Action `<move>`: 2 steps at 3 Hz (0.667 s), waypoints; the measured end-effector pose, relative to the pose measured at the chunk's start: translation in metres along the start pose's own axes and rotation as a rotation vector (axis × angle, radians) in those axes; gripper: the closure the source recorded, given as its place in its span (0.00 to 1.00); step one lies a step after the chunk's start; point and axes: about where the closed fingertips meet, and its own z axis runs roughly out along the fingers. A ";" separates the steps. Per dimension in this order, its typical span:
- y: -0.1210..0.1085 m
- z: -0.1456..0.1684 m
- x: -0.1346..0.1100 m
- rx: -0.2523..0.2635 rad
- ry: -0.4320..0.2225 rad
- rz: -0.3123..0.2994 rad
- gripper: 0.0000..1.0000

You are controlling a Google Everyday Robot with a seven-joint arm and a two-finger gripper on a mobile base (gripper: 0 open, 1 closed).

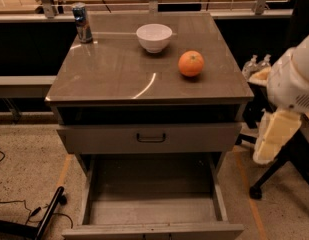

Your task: Close middle drawer

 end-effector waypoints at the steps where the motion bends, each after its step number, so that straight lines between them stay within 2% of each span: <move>1: 0.042 0.125 0.040 -0.116 -0.031 0.010 0.00; 2: 0.081 0.208 0.073 -0.240 -0.007 0.014 0.00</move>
Offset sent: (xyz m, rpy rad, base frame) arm -0.0576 -0.0243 -0.3388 0.0564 0.3728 0.0611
